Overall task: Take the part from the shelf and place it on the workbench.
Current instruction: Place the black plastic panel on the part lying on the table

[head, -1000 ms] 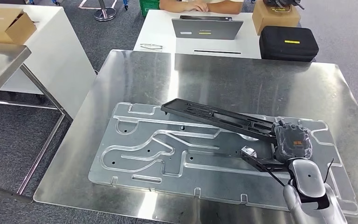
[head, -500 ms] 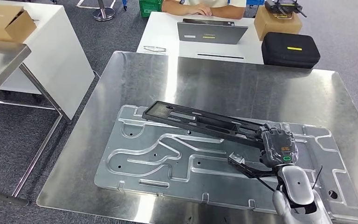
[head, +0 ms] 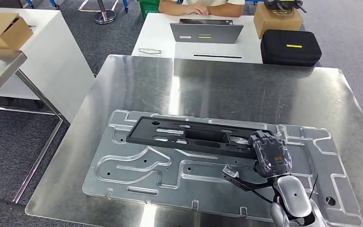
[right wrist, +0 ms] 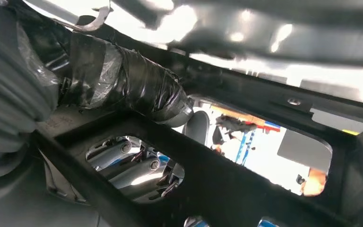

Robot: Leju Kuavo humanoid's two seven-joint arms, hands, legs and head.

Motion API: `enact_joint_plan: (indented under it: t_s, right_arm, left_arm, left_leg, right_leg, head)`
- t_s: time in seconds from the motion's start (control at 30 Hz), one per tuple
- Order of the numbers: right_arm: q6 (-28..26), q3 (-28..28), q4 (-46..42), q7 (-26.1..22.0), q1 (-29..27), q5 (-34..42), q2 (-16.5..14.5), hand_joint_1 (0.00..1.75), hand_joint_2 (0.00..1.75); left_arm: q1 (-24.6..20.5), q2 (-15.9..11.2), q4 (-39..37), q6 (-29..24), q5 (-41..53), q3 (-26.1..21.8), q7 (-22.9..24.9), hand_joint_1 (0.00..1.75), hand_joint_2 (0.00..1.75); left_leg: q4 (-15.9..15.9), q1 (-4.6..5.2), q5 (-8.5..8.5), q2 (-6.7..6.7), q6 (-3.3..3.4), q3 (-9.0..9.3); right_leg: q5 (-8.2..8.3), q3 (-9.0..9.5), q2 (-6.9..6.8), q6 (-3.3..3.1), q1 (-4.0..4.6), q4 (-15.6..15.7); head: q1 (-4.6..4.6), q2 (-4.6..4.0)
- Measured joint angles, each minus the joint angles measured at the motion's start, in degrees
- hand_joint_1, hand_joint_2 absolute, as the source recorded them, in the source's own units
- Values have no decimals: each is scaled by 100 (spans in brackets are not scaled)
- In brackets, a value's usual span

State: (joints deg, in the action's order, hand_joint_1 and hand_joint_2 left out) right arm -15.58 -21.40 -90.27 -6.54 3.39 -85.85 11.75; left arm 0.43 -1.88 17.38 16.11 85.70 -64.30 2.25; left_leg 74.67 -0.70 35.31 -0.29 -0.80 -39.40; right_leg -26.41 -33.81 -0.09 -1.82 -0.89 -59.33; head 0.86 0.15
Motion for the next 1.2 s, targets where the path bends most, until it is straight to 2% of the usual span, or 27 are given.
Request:
enact_joint_plan:
  t_s: [0.03,0.1,0.13,0.17,0.2,0.3,0.33,0.37,0.43,0.47,0.5,0.53,0.57,0.6,0.67,0.7,0.8,0.83,0.9,0.97,1.0,1.03,1.07,1.13,1.17,1.2]
  right_arm:
    - [4,-24,24,0,-12,1,7,87,87]
    - [10,-60,65,1,-21,19,18,0,0]
    - [15,-73,85,2,-27,34,28,0,0]
    - [20,-81,106,2,-34,51,43,0,0]
    - [24,-89,127,2,-42,64,60,0,0]
    - [27,-116,188,1,-69,86,100,0,0]
    - [26,-128,201,1,-77,92,114,0,0]
    - [26,-138,211,3,-82,98,130,0,0]
    - [27,-150,236,12,-91,114,160,0,0]
    - [27,-154,252,17,-98,122,167,0,0]
    - [28,-160,268,22,-106,130,172,0,0]
    - [28,-166,281,24,-112,135,173,0,0]
    - [28,-172,290,27,-114,139,175,0,0]
    - [28,-179,295,29,-113,142,177,0,0]
    - [28,-193,298,31,-105,149,184,0,0]
    - [28,-199,301,32,-104,152,186,0,0]
    - [28,-207,304,33,-107,157,189,0,0]
    - [27,-207,302,40,-106,160,189,0,0]
    - [40,-207,276,79,-114,181,178,0,0]
    - [152,-206,193,125,-140,269,137,0,0]
    - [253,-206,130,133,-155,346,104,0,0]
    - [366,-205,51,135,-165,438,72,0,0]
    - [479,-205,-43,129,-171,545,35,0,0]
    - [652,-206,-270,109,-176,735,-49,0,0]
    - [703,-210,-387,102,-174,790,-92,0,0]
    - [727,-221,-499,105,-173,800,-126,0,0]
  left_arm:
    - [5,-1,0,0,0,0,-9,0,175]
    - [14,-3,0,1,0,0,-25,0,175]
    - [13,-7,-1,2,0,0,-36,0,175]
    - [10,-10,-1,2,0,0,-51,0,175]
    - [8,-14,-2,2,0,0,-61,0,175]
    - [14,-24,-2,-2,0,-3,-63,0,44]
    - [15,-25,-2,-2,0,-4,-59,0,0]
    - [14,-25,-2,2,0,-5,-51,0,0]
    - [15,-24,-2,25,0,-9,-36,0,0]
    - [16,-24,-2,37,0,-11,-26,0,0]
    - [17,-24,-2,47,0,-13,-18,0,0]
    - [17,-23,-2,54,0,-15,-12,0,0]
    - [17,-21,-2,55,0,-16,-8,0,0]
    - [17,-18,-2,57,0,-17,-7,0,0]
    - [15,-15,-2,58,0,-18,-6,0,0]
    - [14,-15,-2,59,0,-19,-5,0,0]
    - [14,-16,-2,59,0,-20,-3,0,0]
    - [14,-16,-2,61,0,-21,-3,0,0]
    - [13,-15,-2,62,0,-30,-1,0,0]
    - [18,-8,-2,58,0,-51,19,0,0]
    - [21,-2,-2,55,0,-65,40,0,0]
    - [24,5,-2,53,0,-80,70,0,0]
    - [28,13,-1,52,0,-98,100,0,0]
    - [29,20,1,52,0,-133,151,0,0]
    - [25,23,2,53,0,-145,171,0,0]
    - [17,25,4,54,0,-152,189,0,0]
  left_leg:
    - [-73,1,-123,0,12,17]
    - [-816,7,-568,0,67,349]
    - [-1214,23,-729,0,99,530]
    - [-1489,38,-816,-1,126,655]
    - [-1618,54,-831,-2,145,711]
    - [-1693,51,-858,-2,210,746]
    - [-1729,38,-882,3,245,762]
    - [-1763,23,-904,9,276,777]
    - [-1774,22,-913,16,308,776]
    - [-1771,23,-911,16,311,772]
    - [-1767,24,-908,16,312,773]
    - [-1763,24,-903,14,311,777]
    - [-1757,24,-895,11,304,787]
    - [-1746,24,-882,8,293,799]
    - [-1705,46,-848,1,248,798]
    - [-1688,57,-835,-1,222,790]
    - [-1676,59,-810,-2,134,783]
    - [-1603,53,-749,-1,100,757]
    - [-1119,36,-450,1,41,539]
    - [-337,24,-96,3,4,163]
    - [-69,20,-30,4,-4,30]
    - [-11,19,-82,4,-4,-5]
    - [-195,18,-245,4,6,78]
    - [-1010,26,-666,1,65,461]
    - [-1369,39,-807,-2,101,629]
    - [-1588,54,-875,-5,133,725]
  right_leg:
    - [-6,11,6,-3,8,-1]
    - [-23,50,24,5,19,-2]
    - [-35,64,31,20,31,-7]
    - [-43,69,35,42,38,-10]
    - [-46,67,37,66,43,-11]
    - [-61,70,40,165,39,-21]
    - [-134,38,38,195,36,-114]
    - [-264,-42,36,220,34,-309]
    - [-641,-368,31,253,17,-1010]
    - [-774,-539,30,268,13,-1359]
    - [-810,-644,28,278,9,-1566]
    - [-728,-644,25,281,6,-1554]
    - [-550,-528,21,278,3,-1313]
    - [-330,-329,15,268,0,-910]
    - [-79,-2,9,226,13,-222]
    - [-47,67,9,202,22,-58]
    - [-41,74,15,110,25,7]
    - [-30,84,12,74,17,28]
    - [-14,96,-3,22,3,59]
    - [-18,89,-14,4,13,57]
    - [-21,91,-16,1,18,56]
    - [-23,97,-13,-1,21,54]
    - [-25,107,-6,-1,22,52]
    - [-28,128,9,3,24,45]
    - [-26,127,16,15,31,36]
    - [-21,119,18,34,36,29]
  head:
    - [1,0]
    - [0,0]
    - [0,0]
    - [-1,0]
    - [-1,0]
    - [-2,0]
    - [-4,0]
    - [-6,0]
    - [-8,0]
    - [-8,0]
    - [-8,0]
    - [-8,0]
    - [-8,0]
    - [-8,0]
    - [-6,0]
    - [-5,0]
    - [-4,0]
    - [-3,0]
    - [0,0]
    - [1,0]
    - [1,0]
    - [1,0]
    - [2,0]
    - [1,0]
    - [1,0]
    - [0,0]
